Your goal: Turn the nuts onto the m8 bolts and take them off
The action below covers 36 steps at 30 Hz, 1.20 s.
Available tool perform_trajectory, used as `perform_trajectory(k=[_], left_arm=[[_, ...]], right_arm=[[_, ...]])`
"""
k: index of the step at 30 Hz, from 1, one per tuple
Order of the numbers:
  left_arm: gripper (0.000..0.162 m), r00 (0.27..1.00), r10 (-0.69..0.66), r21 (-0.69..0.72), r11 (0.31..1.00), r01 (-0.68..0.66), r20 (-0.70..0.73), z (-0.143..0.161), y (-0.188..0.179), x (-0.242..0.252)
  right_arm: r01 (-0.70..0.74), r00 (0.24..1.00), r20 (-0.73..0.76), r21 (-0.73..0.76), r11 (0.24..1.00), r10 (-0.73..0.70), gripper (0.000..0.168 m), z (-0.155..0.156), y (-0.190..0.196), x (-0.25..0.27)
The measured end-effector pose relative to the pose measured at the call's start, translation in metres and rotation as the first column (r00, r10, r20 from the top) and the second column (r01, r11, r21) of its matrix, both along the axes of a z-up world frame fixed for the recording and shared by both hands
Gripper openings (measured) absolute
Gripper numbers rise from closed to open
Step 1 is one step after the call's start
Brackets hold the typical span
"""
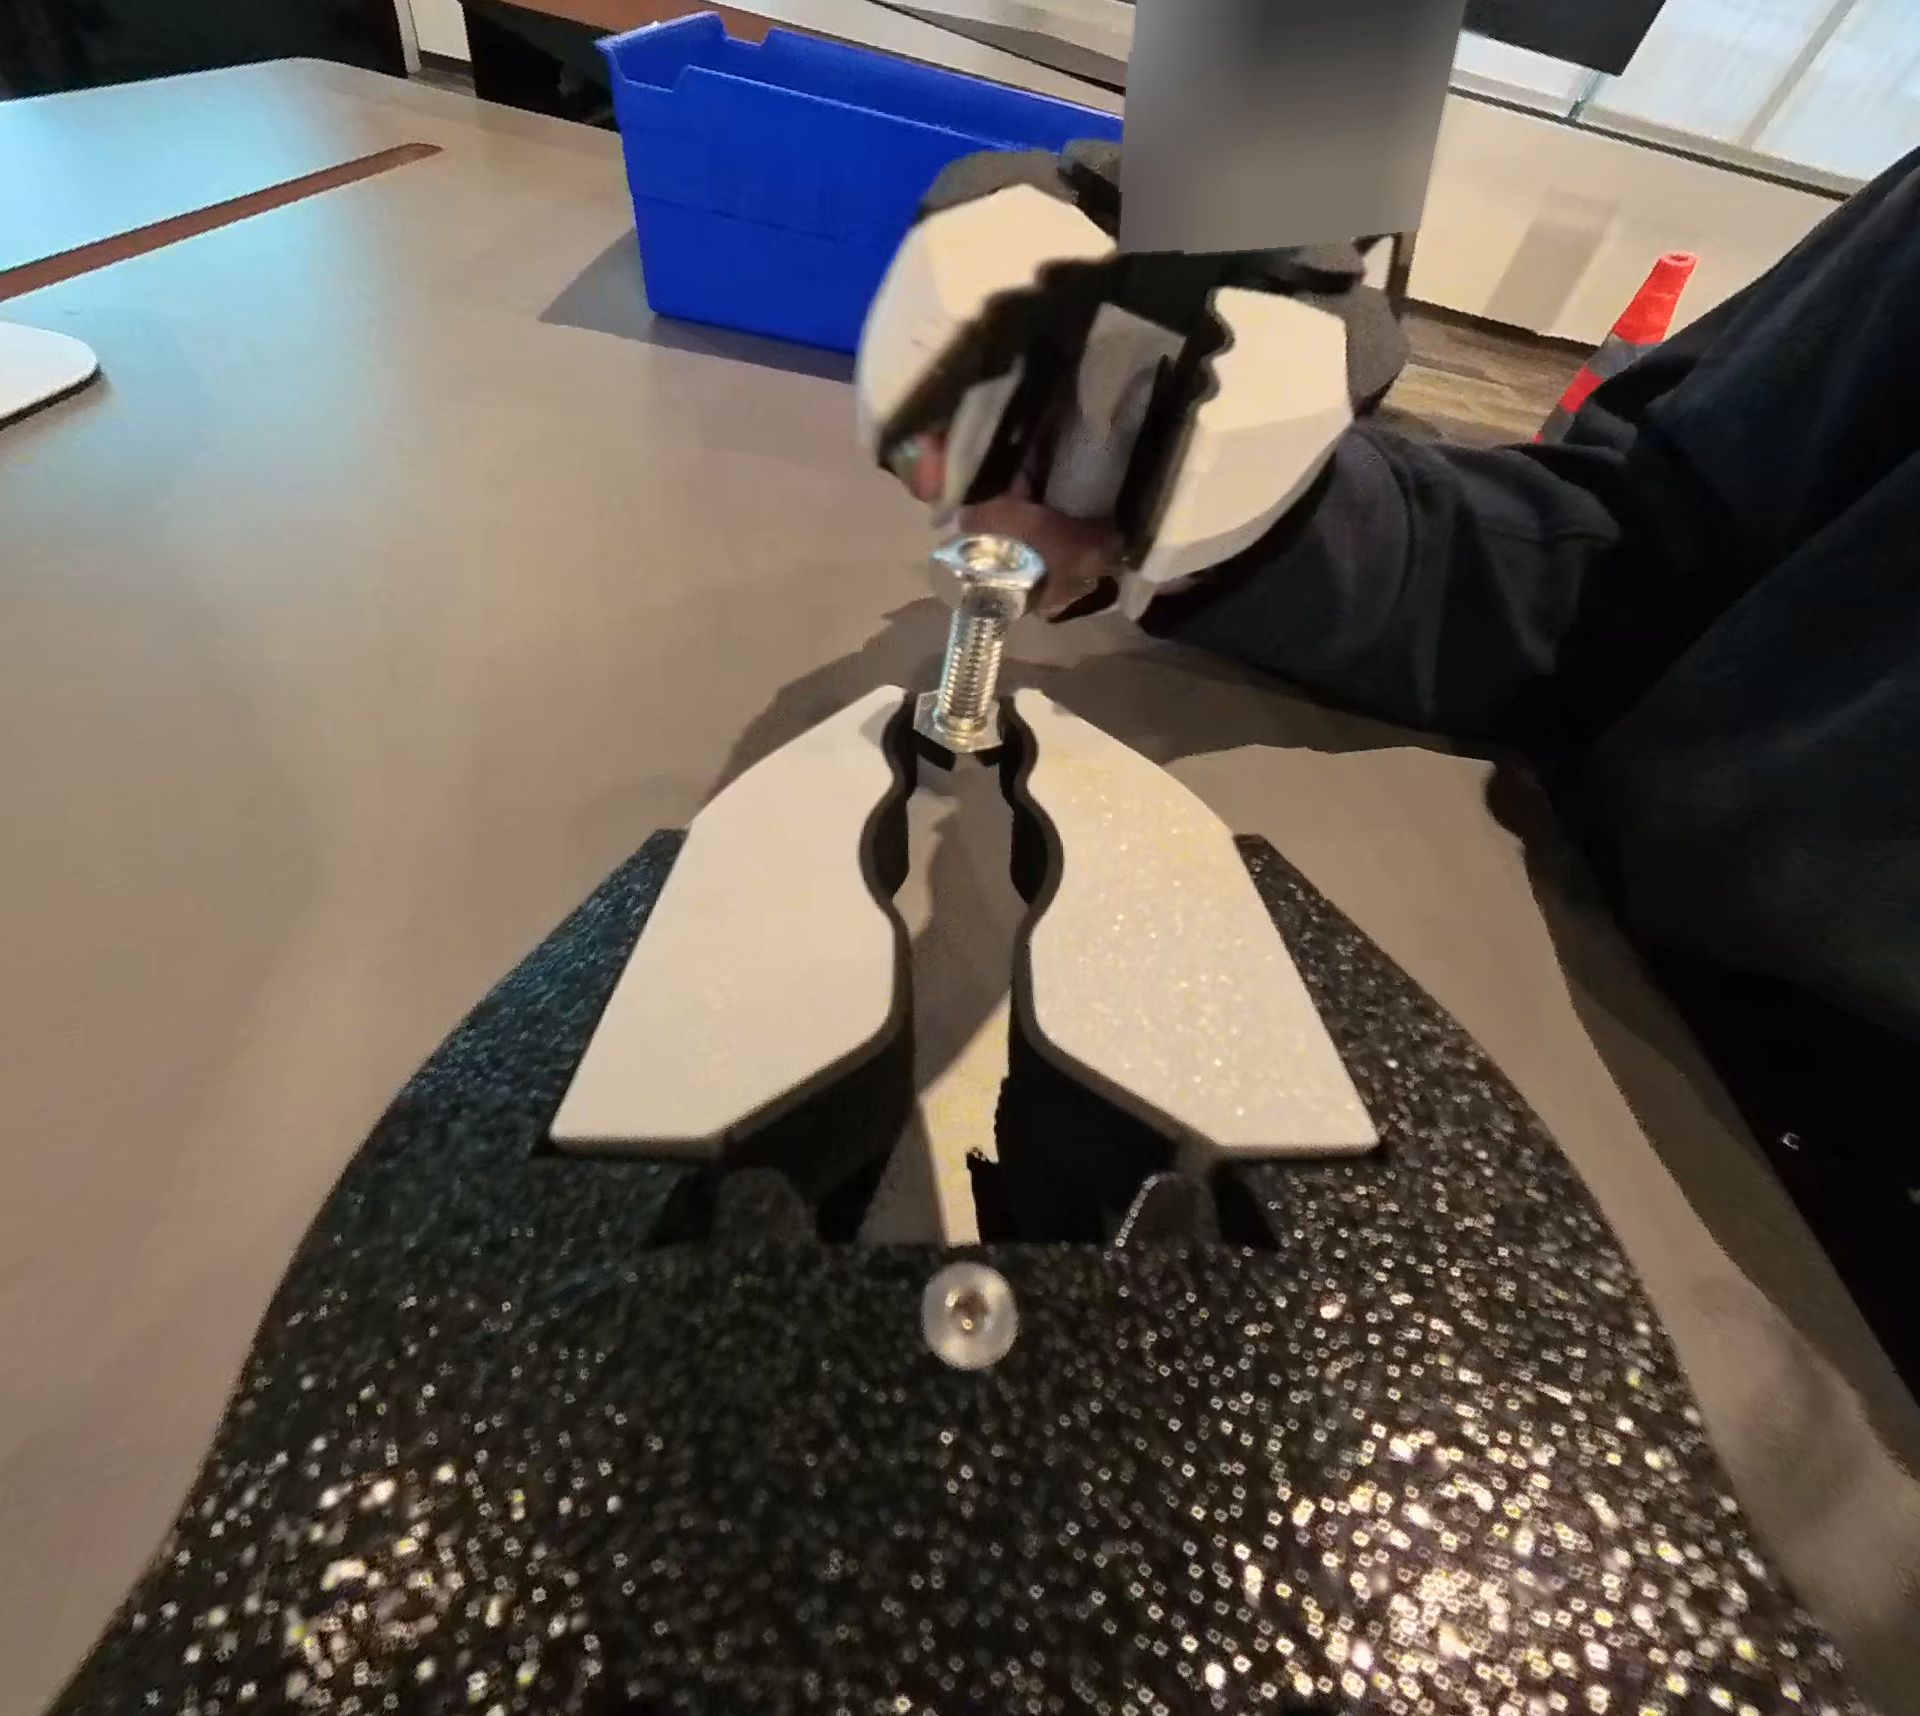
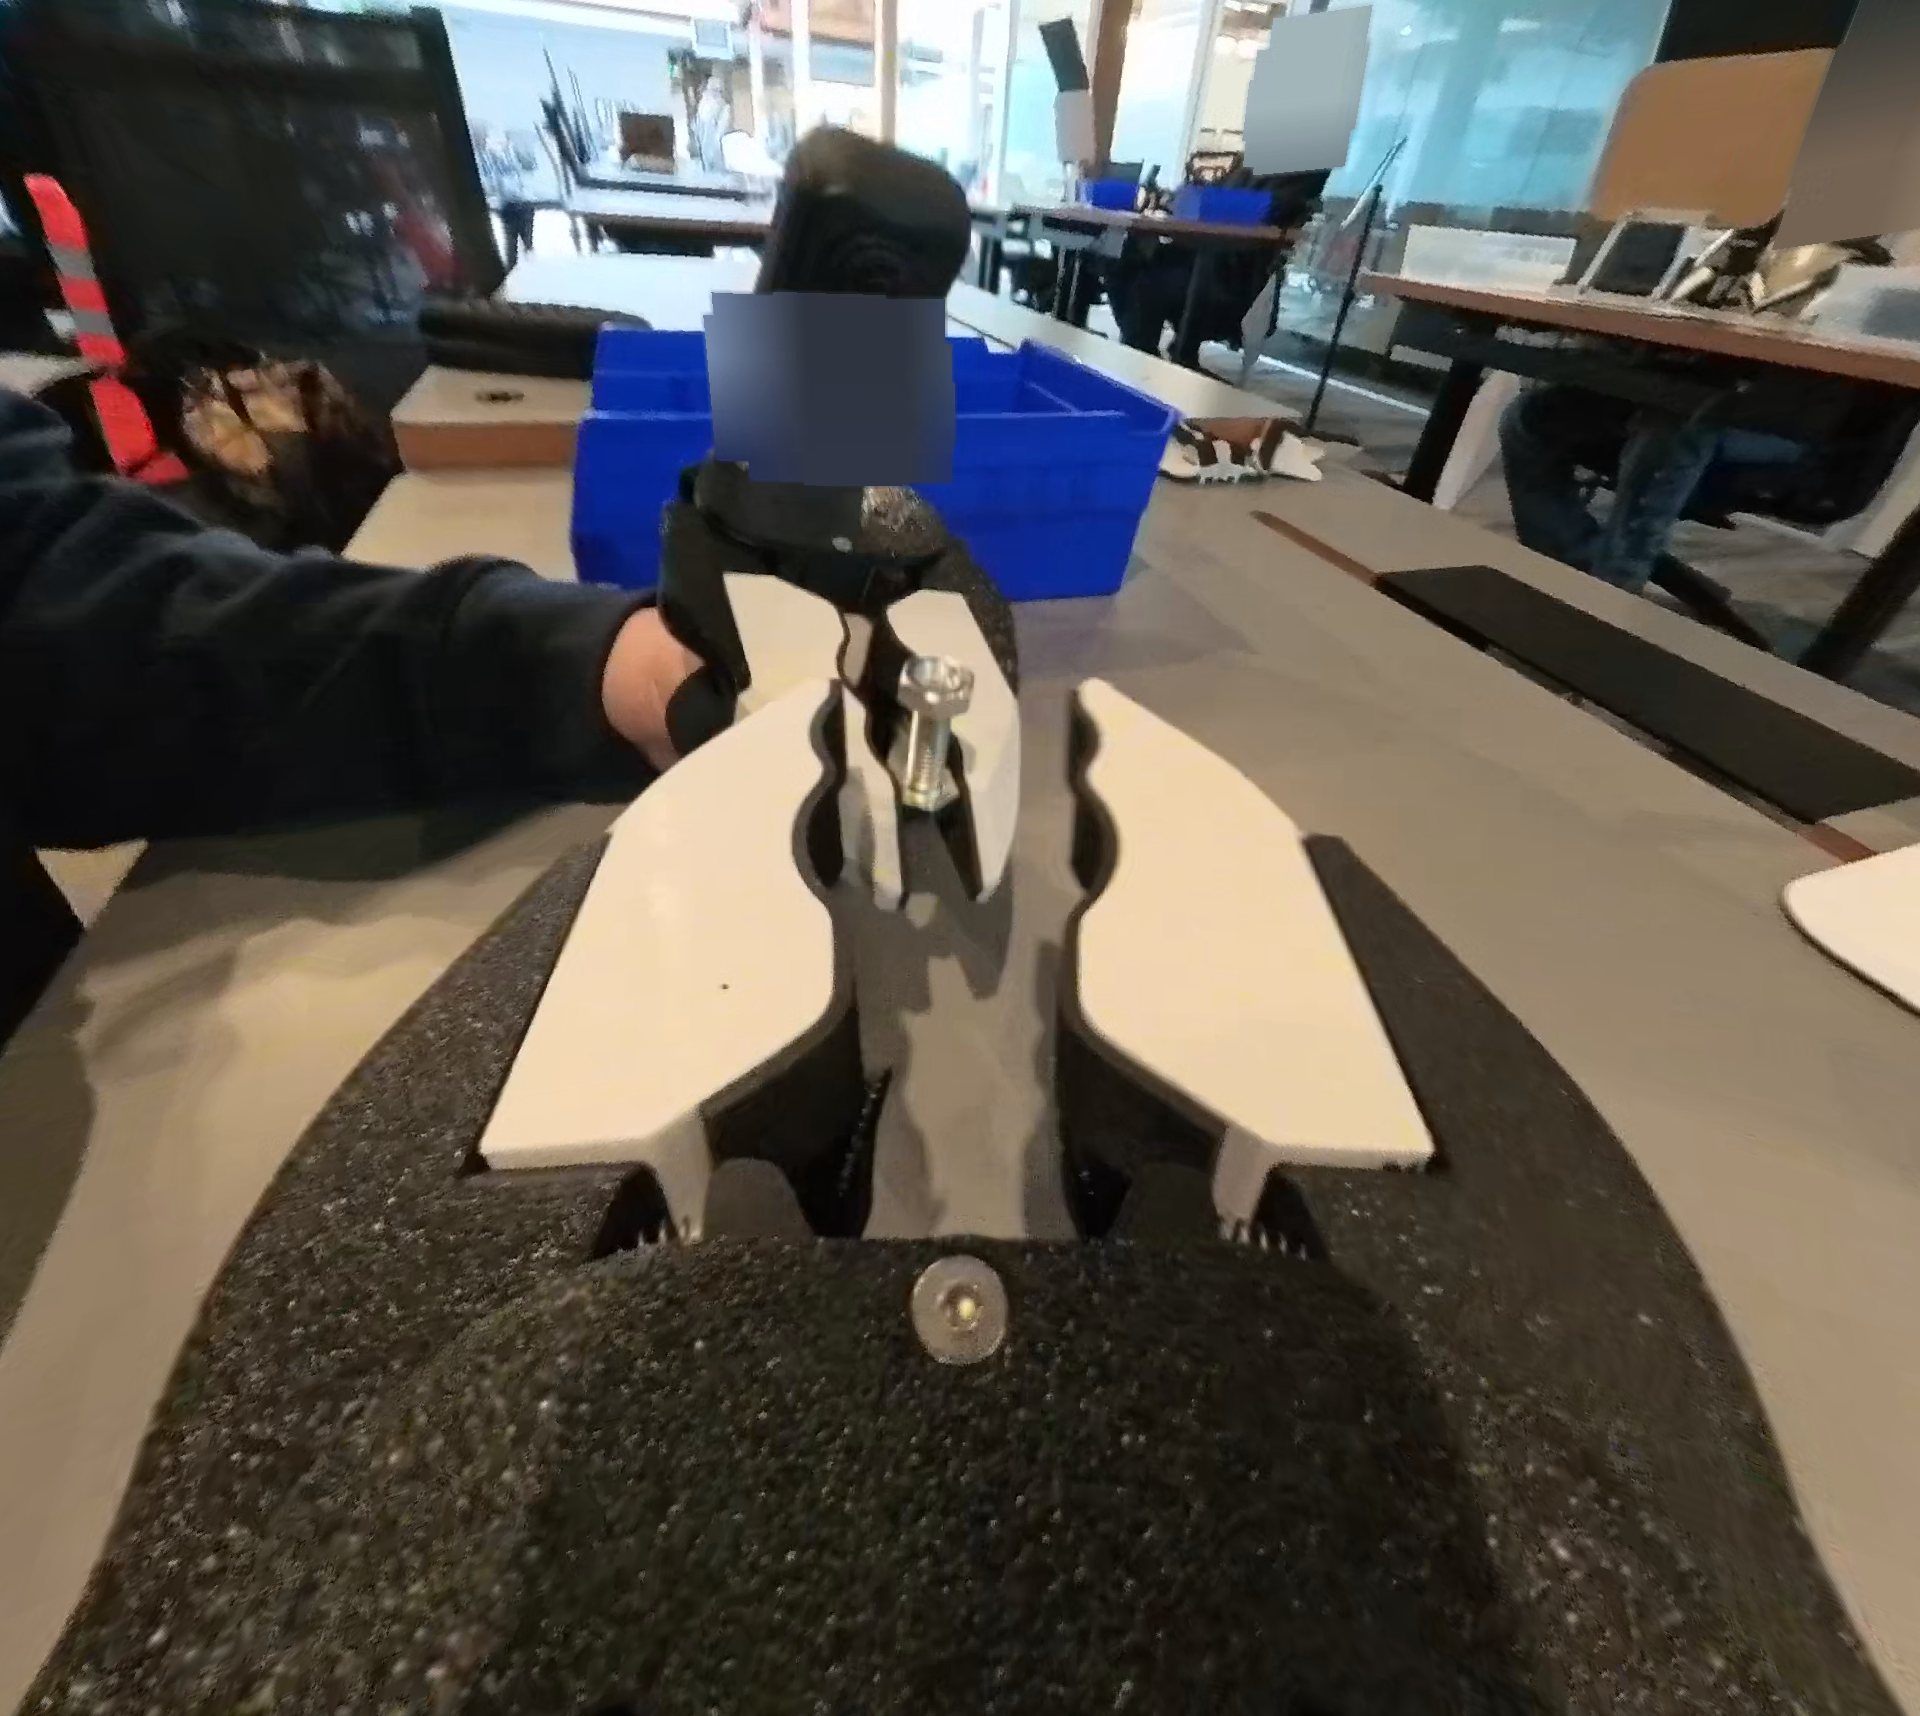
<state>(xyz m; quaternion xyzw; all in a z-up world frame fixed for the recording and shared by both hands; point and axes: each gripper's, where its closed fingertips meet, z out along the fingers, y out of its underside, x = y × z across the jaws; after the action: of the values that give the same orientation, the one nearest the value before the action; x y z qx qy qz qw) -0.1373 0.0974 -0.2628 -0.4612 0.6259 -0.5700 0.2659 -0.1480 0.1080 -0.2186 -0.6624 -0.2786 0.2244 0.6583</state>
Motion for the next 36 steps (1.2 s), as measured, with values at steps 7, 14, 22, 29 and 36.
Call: perform_trajectory(k=[7, 14, 22, 29, 36], left_arm=[[0.014, 0.992, -0.123, 0.029, 0.992, 0.123, -0.016, -0.004, -0.024, -0.003], [0.014, 0.987, -0.159, 0.012, 0.987, 0.159, -0.020, -0.004, -0.028, -0.005], [0.014, 0.990, -0.134, -0.088, 0.986, 0.138, 0.049, 0.009, -0.017, -0.008], [0.014, 0.979, -0.200, -0.017, 0.980, 0.199, -0.031, -0.004, -0.034, -0.007], [0.014, 0.984, -0.173, -0.090, 0.980, 0.175, 0.026, 0.007, -0.025, -0.008]], right_arm=[[-0.186, 0.982, -0.048, -0.039, 0.982, 0.184, 0.061, -0.005, -0.011, -0.034], [-0.258, 0.966, -0.027, -0.045, 0.965, 0.257, 0.059, -0.007, -0.020, -0.044], [-0.170, 0.983, -0.061, 0.009, 0.985, 0.170, 0.054, 0.007, -0.017, -0.014], [-0.260, 0.966, -0.024, -0.036, 0.965, 0.259, 0.066, -0.009, -0.019, -0.048], [-0.287, 0.956, -0.082, -0.086, 0.954, 0.280, 0.045, -0.002, -0.028, -0.018]])
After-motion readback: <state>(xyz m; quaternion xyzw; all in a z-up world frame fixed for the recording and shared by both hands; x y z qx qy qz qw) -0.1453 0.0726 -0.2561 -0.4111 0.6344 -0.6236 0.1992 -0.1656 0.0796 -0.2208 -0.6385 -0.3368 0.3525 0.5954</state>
